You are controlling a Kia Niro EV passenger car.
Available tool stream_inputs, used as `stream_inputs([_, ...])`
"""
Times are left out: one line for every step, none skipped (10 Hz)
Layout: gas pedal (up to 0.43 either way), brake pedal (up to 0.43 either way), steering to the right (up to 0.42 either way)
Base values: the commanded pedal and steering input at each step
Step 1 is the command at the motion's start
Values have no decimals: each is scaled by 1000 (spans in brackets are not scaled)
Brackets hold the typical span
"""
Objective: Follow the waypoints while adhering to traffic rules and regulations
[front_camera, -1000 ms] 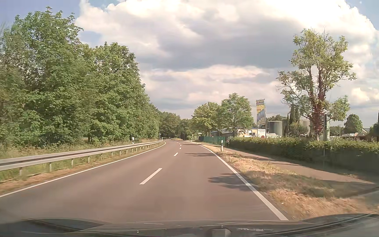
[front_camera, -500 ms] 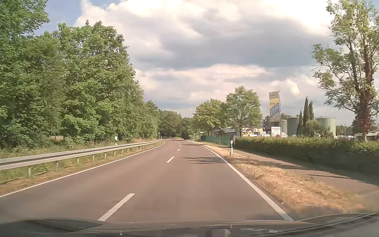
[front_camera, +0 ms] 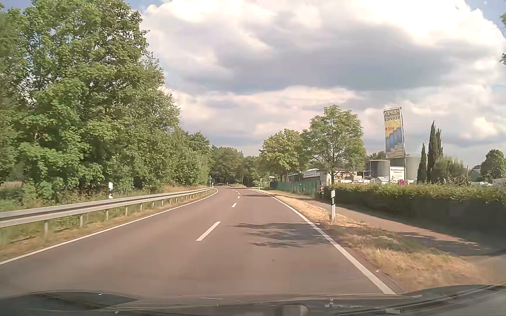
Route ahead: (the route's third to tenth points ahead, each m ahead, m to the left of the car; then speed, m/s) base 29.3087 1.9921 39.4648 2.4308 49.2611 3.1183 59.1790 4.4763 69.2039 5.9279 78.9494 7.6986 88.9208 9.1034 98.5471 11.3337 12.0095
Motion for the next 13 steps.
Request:
stream_inputs([268, 0, -4])
stream_inputs([268, 0, -4])
stream_inputs([268, 0, -4])
stream_inputs([268, 0, -4])
stream_inputs([268, 0, -4])
stream_inputs([268, 0, -4])
stream_inputs([268, 0, -4])
stream_inputs([268, 0, -4])
stream_inputs([268, 0, -4])
stream_inputs([268, 0, -4])
stream_inputs([268, 0, -4])
stream_inputs([268, 0, -4])
stream_inputs([268, 0, -4])
